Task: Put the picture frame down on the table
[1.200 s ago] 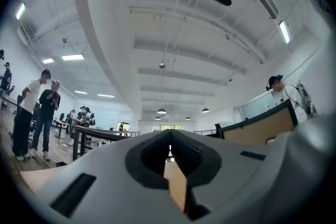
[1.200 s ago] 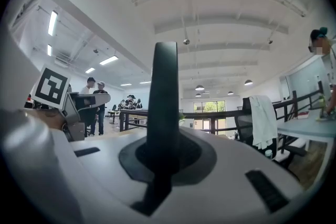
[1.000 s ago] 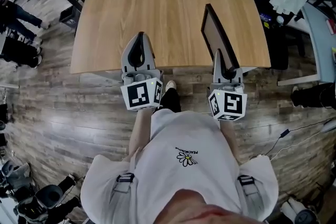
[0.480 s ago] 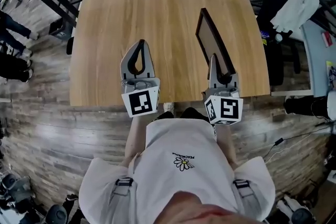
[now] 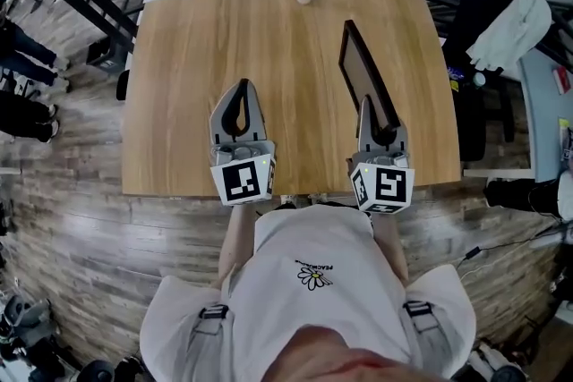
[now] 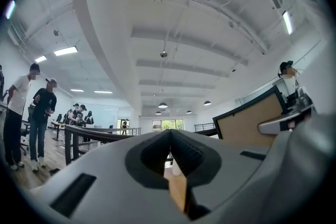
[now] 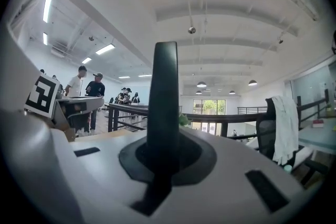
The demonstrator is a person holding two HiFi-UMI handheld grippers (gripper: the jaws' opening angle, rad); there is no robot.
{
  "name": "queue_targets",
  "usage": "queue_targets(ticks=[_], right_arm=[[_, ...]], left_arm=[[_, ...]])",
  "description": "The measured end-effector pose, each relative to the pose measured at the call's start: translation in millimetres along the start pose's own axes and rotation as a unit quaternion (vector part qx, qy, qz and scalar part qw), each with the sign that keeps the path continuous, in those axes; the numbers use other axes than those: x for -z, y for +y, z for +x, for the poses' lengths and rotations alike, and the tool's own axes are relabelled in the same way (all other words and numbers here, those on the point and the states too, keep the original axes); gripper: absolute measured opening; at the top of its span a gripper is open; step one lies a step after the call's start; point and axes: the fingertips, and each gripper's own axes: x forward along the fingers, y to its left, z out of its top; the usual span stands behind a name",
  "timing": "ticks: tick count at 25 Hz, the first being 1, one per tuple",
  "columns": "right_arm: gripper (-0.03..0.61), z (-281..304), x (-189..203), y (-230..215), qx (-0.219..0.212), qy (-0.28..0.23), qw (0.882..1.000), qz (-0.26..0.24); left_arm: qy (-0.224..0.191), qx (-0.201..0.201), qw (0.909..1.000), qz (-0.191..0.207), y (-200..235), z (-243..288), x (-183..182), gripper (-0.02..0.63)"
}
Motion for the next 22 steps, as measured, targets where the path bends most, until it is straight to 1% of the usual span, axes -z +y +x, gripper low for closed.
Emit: queue_targets(ticks=[4,9,14,16,19,22], right_arm=[[0.017,10,2,-2,-0.008,-0.002,1.0,0.028],[0.017,17,4,0,-0.009,0.001,1.0,0.016],[0.017,23,8,-1,-0.016,0.007,0.999,0.043],[0.017,23,9,-1,-0.017,0.013,0.999,0.029],[0.017,26,10,1,-0.023,0.025,0.999,-0.024],[0.017,30,13,2,-0.037,0.035,0.996,-0.072]], left_arm=[[-0.002,-0.013,0.9999,0.001,8,8,0,0.017],[-0.001,-0.015,0.9998,0.012,11,14,-3,0.017],[0.004,-0.021,0.9997,0.014,14,13,1,0.017],[0.008,-0.024,0.9996,0.014,15,11,4,0.017],[0.011,-0.027,0.9995,0.015,14,10,5,0.017],[0.014,-0.029,0.9993,0.017,14,8,5,0.017]])
